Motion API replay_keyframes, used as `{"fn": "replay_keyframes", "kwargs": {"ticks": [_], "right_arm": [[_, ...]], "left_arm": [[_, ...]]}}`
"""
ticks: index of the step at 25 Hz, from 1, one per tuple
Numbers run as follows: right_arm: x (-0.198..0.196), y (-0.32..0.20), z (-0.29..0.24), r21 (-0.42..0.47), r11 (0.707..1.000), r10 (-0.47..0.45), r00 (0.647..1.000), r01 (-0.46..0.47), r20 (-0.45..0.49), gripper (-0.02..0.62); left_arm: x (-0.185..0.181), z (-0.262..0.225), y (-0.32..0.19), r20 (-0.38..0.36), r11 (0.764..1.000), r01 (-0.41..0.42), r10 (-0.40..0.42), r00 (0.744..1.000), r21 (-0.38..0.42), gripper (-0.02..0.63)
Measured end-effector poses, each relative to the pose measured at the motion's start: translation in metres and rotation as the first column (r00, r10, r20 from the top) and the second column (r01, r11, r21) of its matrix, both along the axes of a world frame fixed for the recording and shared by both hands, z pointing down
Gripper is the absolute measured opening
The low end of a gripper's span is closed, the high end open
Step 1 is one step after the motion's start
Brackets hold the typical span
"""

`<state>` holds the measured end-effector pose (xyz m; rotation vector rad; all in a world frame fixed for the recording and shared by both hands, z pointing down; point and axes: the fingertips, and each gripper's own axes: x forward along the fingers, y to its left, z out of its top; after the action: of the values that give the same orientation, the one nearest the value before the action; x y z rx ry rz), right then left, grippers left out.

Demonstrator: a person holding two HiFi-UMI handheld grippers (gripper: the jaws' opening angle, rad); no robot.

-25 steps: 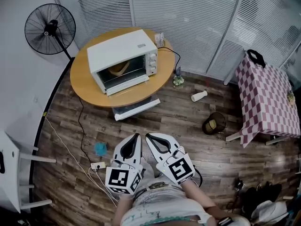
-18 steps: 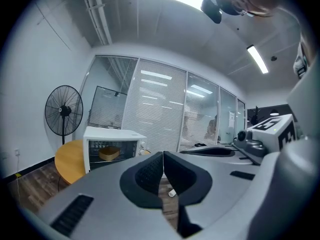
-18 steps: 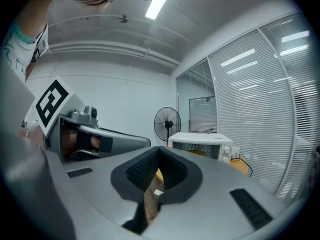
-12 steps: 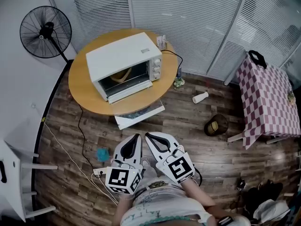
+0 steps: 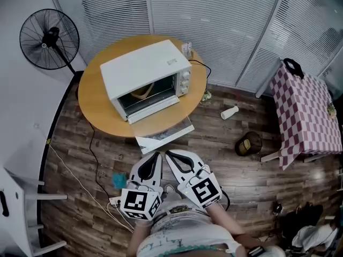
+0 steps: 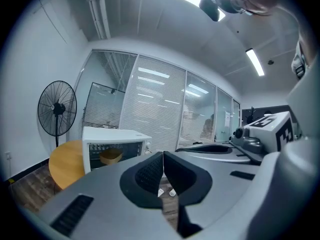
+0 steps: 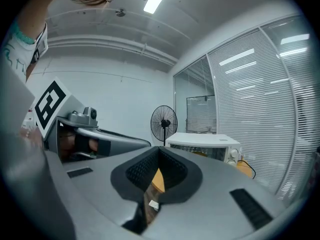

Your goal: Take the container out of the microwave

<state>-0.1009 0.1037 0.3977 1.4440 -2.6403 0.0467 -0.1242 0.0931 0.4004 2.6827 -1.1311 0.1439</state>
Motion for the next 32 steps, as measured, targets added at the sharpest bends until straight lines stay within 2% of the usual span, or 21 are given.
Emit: {"fn": "replay_keyframes", "kwargs": {"ticks": [9,21,32], "right_arm": [[-0.016,-0.001,0.006,-0.016,1.000,0.019,1.000,-0.019,0.003,-0.008],[-0.022,-0.010,0.007,-0.022,1.000,-0.003,1.000,0.003,0.010,-0.008],[-0.001,-0.041,0.006,-0.028,0.999,-0.027,0.999,0.028,0.024,-0.008]], "left_arm": [[-0.019,0.007,-0.002,-0.015,1.000,-0.012,0.012,1.000,-0.012,0.015],[-0.035,0.009,-0.005,-0.019,0.999,0.034,-0.034,0.999,-0.022,0.014],[-0.015,0.006,-0.037,-0.002,0.998,0.057,-0.057,0.998,-0.018,0.015]]}}
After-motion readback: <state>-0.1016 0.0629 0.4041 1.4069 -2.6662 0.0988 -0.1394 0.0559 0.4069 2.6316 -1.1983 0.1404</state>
